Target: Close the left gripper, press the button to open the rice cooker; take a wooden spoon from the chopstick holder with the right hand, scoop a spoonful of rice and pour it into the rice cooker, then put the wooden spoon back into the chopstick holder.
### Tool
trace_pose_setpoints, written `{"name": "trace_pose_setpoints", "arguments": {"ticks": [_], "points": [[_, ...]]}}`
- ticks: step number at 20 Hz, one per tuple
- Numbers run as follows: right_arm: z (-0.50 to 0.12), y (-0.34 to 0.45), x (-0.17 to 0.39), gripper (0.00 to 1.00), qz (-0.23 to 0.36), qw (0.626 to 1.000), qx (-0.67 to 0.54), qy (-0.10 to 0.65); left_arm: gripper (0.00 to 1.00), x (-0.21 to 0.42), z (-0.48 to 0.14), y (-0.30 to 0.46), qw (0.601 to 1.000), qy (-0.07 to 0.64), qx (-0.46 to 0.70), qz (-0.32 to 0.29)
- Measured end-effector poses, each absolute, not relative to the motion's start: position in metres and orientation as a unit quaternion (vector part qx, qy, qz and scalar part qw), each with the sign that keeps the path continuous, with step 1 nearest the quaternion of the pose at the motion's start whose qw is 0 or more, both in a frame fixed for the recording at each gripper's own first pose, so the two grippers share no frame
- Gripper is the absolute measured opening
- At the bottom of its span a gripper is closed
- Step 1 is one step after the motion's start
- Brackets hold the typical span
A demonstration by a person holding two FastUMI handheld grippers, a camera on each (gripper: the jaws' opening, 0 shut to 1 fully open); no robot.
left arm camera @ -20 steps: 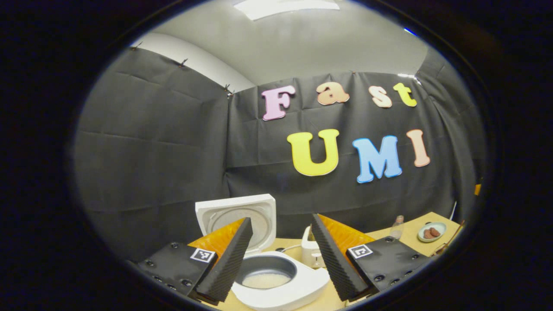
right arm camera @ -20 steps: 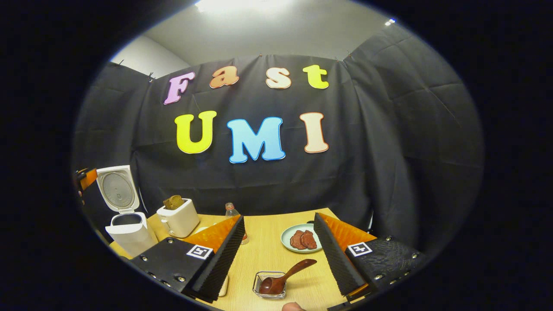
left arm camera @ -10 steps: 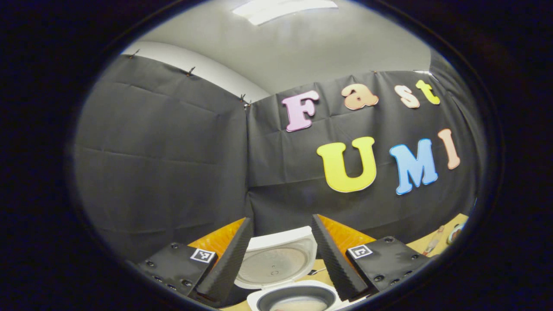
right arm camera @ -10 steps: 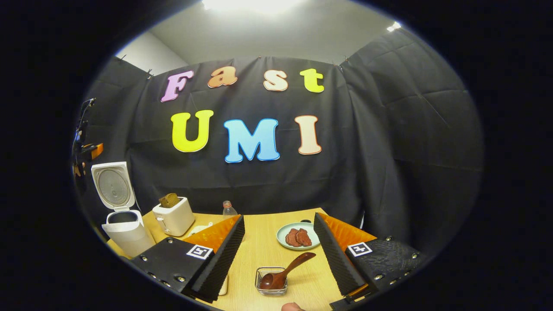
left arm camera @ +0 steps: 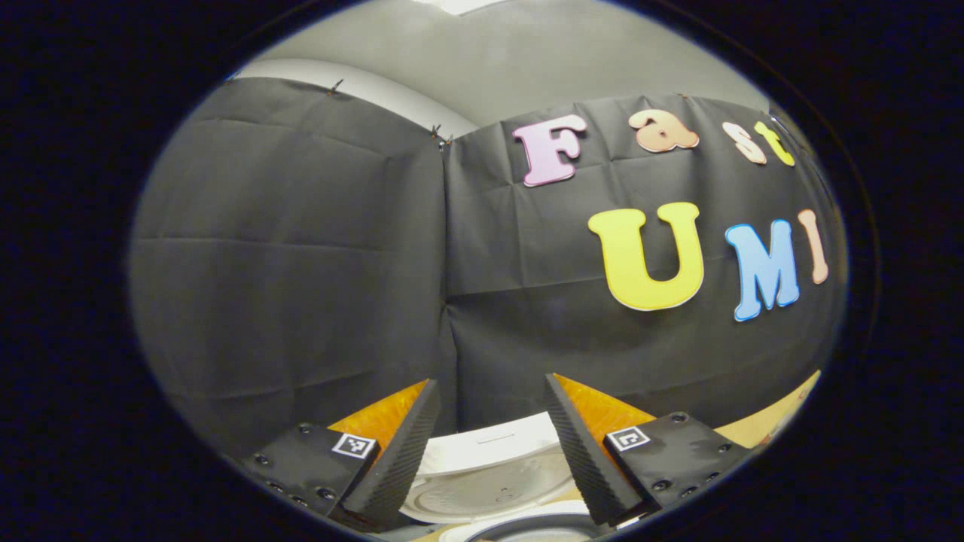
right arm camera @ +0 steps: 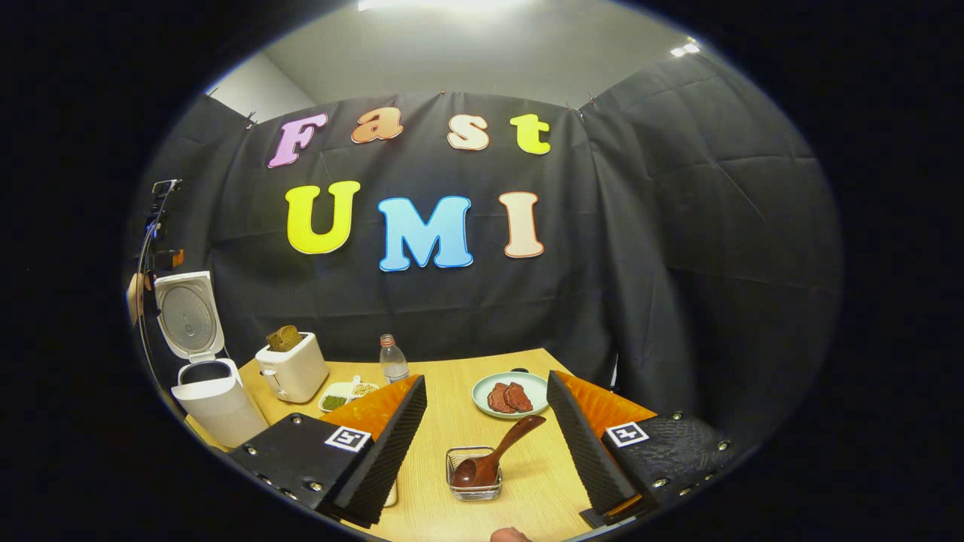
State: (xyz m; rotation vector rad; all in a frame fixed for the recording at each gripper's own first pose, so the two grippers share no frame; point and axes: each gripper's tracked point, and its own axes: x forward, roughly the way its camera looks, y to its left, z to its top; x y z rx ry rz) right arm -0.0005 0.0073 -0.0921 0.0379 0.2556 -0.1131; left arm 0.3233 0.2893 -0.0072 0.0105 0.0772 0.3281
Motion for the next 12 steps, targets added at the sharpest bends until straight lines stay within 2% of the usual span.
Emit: {"name": "trace_pose_setpoints", "arguments": {"ticks": [7, 8, 9, 12], "points": [[-0.099, -0.003, -0.012, 0.98, -0.063, 0.988, 0.015, 0.138, 0.95, 0.347, -0.051, 0.307, 0.977, 0.112, -0.029, 0.181], [-0.099, -0.004, -0.012, 0.98, -0.062, 0.988, 0.017, 0.138, 1.0, 0.35, -0.046, 0.308, 0.978, 0.102, -0.028, 0.182], [-0.098, -0.007, -0.011, 0.98, -0.061, 0.988, 0.017, 0.138, 0.96, 0.348, -0.052, 0.306, 0.976, 0.113, -0.034, 0.185], [-0.098, -0.011, -0.01, 0.98, -0.054, 0.989, 0.016, 0.138, 0.97, 0.348, -0.05, 0.307, 0.973, 0.12, -0.041, 0.194]]}}
